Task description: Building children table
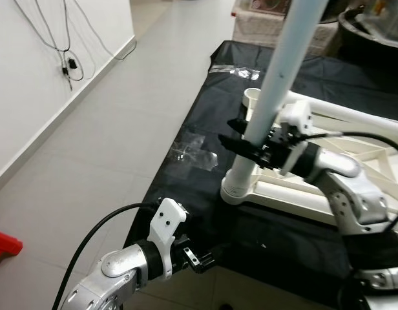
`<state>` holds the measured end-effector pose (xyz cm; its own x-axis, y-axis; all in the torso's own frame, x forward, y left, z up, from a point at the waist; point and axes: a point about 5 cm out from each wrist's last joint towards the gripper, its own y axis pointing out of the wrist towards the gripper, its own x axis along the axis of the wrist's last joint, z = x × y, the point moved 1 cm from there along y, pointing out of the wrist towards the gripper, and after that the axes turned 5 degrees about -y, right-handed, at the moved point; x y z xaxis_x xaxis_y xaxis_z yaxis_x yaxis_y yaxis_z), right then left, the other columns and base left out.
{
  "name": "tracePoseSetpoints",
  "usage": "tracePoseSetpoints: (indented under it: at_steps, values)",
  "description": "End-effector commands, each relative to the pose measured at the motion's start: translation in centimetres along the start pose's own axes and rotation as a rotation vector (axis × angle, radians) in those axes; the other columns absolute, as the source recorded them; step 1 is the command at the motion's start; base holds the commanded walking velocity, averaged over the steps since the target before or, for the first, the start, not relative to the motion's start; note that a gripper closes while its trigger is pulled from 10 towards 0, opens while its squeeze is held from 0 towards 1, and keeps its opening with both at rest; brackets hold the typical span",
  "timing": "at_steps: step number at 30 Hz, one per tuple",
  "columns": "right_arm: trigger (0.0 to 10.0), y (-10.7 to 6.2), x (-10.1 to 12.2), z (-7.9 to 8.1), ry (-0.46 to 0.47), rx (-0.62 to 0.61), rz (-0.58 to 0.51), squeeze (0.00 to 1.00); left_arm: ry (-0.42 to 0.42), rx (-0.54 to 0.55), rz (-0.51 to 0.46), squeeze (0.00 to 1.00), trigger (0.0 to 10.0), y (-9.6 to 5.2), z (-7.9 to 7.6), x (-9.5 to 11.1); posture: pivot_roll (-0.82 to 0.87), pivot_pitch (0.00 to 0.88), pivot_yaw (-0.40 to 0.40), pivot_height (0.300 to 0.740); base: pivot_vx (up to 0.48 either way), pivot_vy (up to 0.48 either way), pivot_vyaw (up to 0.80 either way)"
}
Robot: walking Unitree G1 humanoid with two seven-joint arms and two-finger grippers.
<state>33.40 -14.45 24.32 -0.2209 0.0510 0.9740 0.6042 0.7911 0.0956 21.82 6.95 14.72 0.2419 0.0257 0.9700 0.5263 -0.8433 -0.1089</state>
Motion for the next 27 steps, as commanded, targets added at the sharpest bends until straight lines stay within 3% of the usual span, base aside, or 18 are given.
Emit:
tracePoseSetpoints:
  at_steps: [1,3,5,7,9,12,13,24,27]
  values:
    - [10.0,-1.6,-5.8,-1.3,0.123,-0.201,0.25,0.0,-0.005,0.0,0.021,0.0,10.0,0.0,-0.1,-0.6,0.11,0.211,-0.055,0.74,0.0,0.0,0.0]
    - [10.0,-1.6,-5.9,-1.5,0.134,-0.232,0.252,0.0,-0.005,0.0,0.021,0.0,10.0,0.0,-0.1,-0.7,0.11,0.211,-0.055,0.74,0.0,0.0,0.0]
    - [10.0,-1.8,-6.1,-2.7,0.158,-0.371,0.248,0.0,-0.005,-0.001,0.022,0.0,10.0,0.0,-0.1,-0.7,0.11,0.208,-0.057,0.74,0.0,0.0,0.0]
    - [10.0,-1.8,-6.1,-2.7,0.158,-0.371,0.248,0.0,-0.005,-0.001,0.022,0.0,10.0,0.0,-0.1,-0.7,0.11,0.208,-0.057,0.74,0.0,0.0,0.0]
    - [10.0,-2.5,-6.3,-3.8,0.17,-0.567,0.216,0.0,-0.005,-0.002,0.022,0.0,10.0,0.0,-0.1,-0.7,0.11,0.207,-0.056,0.74,0.0,0.0,0.0]
    - [10.0,-2.8,-6.4,-4.0,0.19,-0.642,0.19,0.0,-0.004,-0.003,0.022,0.0,10.0,0.0,-0.2,-0.7,0.11,0.207,-0.056,0.74,0.0,0.0,0.0]
    - [10.0,-3.0,-6.3,-3.8,0.186,-0.733,0.154,0.0,-0.003,-0.006,0.022,0.0,10.0,0.0,-0.1,-0.7,0.11,0.21,-0.054,0.74,0.0,0.0,0.0]
    - [10.0,-2.0,-6.3,-3.7,0.119,-0.791,0.158,0.0,0.0,-0.005,0.02,0.0,10.0,0.1,-0.1,-0.7,0.11,0.221,-0.059,0.74,0.0,0.0,0.0]
    - [10.0,0.2,-6.6,-2.4,0.167,-0.585,0.18,0.0,-0.001,-0.002,0.017,0.0,10.0,0.1,-0.1,-0.6,0.11,0.226,-0.058,0.74,0.0,0.0,0.0]
